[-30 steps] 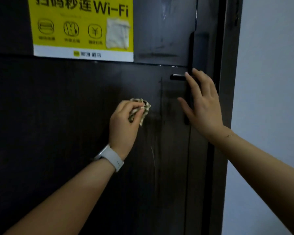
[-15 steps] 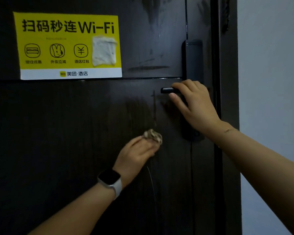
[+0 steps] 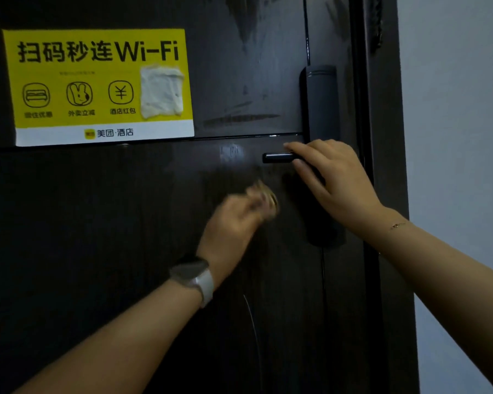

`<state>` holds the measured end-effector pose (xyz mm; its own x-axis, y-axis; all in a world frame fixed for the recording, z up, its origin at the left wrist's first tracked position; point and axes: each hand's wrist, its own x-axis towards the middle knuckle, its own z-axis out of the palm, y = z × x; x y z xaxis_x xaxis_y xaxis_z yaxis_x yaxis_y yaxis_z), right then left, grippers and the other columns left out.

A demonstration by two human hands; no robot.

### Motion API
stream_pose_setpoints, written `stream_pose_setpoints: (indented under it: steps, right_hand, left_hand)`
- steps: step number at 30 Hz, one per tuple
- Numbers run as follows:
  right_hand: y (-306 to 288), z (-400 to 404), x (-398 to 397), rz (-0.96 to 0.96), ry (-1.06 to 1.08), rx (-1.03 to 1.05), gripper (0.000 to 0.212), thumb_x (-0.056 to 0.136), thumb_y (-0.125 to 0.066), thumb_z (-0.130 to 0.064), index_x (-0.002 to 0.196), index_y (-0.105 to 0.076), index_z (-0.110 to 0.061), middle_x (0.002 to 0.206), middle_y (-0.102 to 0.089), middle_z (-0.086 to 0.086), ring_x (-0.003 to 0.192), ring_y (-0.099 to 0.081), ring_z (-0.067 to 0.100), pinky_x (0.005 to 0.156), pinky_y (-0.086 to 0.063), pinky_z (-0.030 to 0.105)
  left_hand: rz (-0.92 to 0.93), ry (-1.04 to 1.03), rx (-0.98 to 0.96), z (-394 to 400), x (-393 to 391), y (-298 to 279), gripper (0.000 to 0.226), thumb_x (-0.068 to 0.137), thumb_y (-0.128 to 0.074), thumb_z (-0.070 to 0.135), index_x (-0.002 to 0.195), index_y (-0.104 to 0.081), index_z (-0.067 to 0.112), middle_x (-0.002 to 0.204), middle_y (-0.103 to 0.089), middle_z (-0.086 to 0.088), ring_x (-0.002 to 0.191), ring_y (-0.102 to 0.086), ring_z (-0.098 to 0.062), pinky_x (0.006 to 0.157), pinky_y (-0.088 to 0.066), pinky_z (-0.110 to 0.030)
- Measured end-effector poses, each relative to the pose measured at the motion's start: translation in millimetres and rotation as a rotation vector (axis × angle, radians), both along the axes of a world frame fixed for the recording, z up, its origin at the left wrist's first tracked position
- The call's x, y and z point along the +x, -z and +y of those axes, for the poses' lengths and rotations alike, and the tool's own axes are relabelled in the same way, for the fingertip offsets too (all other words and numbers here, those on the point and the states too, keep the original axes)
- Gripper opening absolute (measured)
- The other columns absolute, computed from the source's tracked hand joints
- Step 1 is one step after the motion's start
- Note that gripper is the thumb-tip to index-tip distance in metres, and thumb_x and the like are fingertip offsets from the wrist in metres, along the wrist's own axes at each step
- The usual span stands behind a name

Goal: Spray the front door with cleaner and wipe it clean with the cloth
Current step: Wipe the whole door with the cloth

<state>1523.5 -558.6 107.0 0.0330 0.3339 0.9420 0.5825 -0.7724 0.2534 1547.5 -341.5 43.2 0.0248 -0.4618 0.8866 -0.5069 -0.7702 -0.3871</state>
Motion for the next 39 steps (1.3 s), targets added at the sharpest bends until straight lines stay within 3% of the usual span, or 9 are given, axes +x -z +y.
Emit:
stream_pose_setpoints:
  steps: [5, 8, 12, 17, 20, 26, 32, 37, 39]
  right_hand:
    - [-4, -12, -3, 0.107, -0.070, 0.005, 0.040, 0.101, -0.036, -0.037, 0.128, -0.058, -0.017, 0.105, -0.063, 0.000, 0.097, -0.053, 0.015, 0.089, -0.033, 0.029]
    - [-6, -23, -5, 0.166, -0.119, 0.012, 0.037, 0.101, -0.040, -0.034, 0.128, -0.059, -0.017, 0.106, -0.063, -0.002, 0.098, -0.052, 0.013, 0.088, -0.037, 0.029]
    - [-5, -24, -3, 0.204, -0.200, 0.080, 0.032, 0.100, -0.048, -0.028, 0.125, -0.063, -0.015, 0.105, -0.062, -0.006, 0.101, -0.053, 0.012, 0.085, -0.036, 0.016]
    - [-5, -21, -4, 0.238, -0.233, 0.127, 0.031, 0.100, -0.048, -0.027, 0.124, -0.064, -0.014, 0.108, -0.065, -0.001, 0.106, -0.054, 0.015, 0.090, -0.037, 0.017]
    - [-5, -21, -6, 0.270, -0.230, 0.124, 0.031, 0.100, -0.048, -0.027, 0.125, -0.063, -0.015, 0.110, -0.065, -0.001, 0.108, -0.052, 0.014, 0.091, -0.036, 0.016]
    - [-4, -21, -4, 0.261, -0.235, 0.122, 0.032, 0.100, -0.047, -0.026, 0.126, -0.062, -0.014, 0.108, -0.064, 0.000, 0.106, -0.050, 0.013, 0.087, -0.033, 0.010]
    - [0, -18, 0, 0.211, -0.246, 0.156, 0.033, 0.100, -0.046, -0.025, 0.127, -0.061, -0.013, 0.110, -0.062, 0.000, 0.108, -0.047, 0.014, 0.091, -0.032, 0.012]
    - [25, -10, 3, 0.144, -0.099, 0.142, 0.056, 0.098, -0.050, -0.024, 0.150, -0.032, -0.015, 0.145, -0.040, 0.004, 0.141, -0.023, 0.021, 0.119, -0.021, 0.035]
    - [30, -10, 2, 0.158, -0.051, 0.137, 0.064, 0.097, -0.053, -0.026, 0.153, -0.023, -0.016, 0.155, -0.027, 0.003, 0.148, -0.011, 0.021, 0.122, -0.015, 0.039]
  left_hand:
    - [0.030, 0.064, 0.487, -9, 0, 64, 0.042, 0.105, -0.032, 0.014, 0.106, -0.074, 0.011, 0.110, -0.071, -0.005, 0.103, -0.058, -0.017, 0.092, -0.044, -0.029]
    - [-0.037, 0.068, 0.260, -12, 8, 8, 0.027, 0.098, -0.049, 0.012, 0.108, -0.073, 0.009, 0.113, -0.070, -0.012, 0.103, -0.062, -0.025, 0.093, -0.045, -0.033]
    - [-0.057, 0.013, -0.139, -32, 6, -45, 0.033, 0.091, -0.048, 0.014, 0.115, -0.069, 0.007, 0.111, -0.067, -0.017, 0.105, -0.049, -0.017, 0.097, -0.034, -0.016]
    - [-0.062, -0.026, 0.105, -54, 5, 33, 0.033, 0.093, -0.050, 0.018, 0.115, -0.068, 0.000, 0.120, -0.067, -0.015, 0.114, -0.050, -0.023, 0.113, -0.021, -0.020]
    - [-0.073, -0.059, 0.196, -47, 10, 39, 0.030, 0.092, -0.049, 0.012, 0.112, -0.070, 0.002, 0.116, -0.068, -0.013, 0.108, -0.053, -0.022, 0.104, -0.033, -0.027]
    - [0.045, -0.074, -0.117, -69, 18, -42, 0.042, 0.091, -0.037, 0.013, 0.119, -0.066, 0.002, 0.121, -0.065, -0.016, 0.115, -0.054, -0.030, 0.100, -0.038, -0.036]
    - [0.199, -0.023, -0.004, -60, 9, 45, 0.040, 0.093, -0.038, 0.012, 0.121, -0.065, 0.003, 0.121, -0.066, -0.012, 0.112, -0.051, -0.023, 0.098, -0.033, -0.027]
    - [0.235, -0.062, 0.301, -27, -13, 117, 0.038, 0.087, -0.042, 0.011, 0.112, -0.070, 0.004, 0.116, -0.069, -0.009, 0.110, -0.050, -0.014, 0.115, -0.014, -0.015]
    - [0.168, -0.061, 0.302, -14, -16, 100, 0.034, 0.091, -0.044, 0.012, 0.110, -0.071, 0.006, 0.115, -0.069, -0.009, 0.105, -0.055, -0.017, 0.108, -0.028, -0.021]
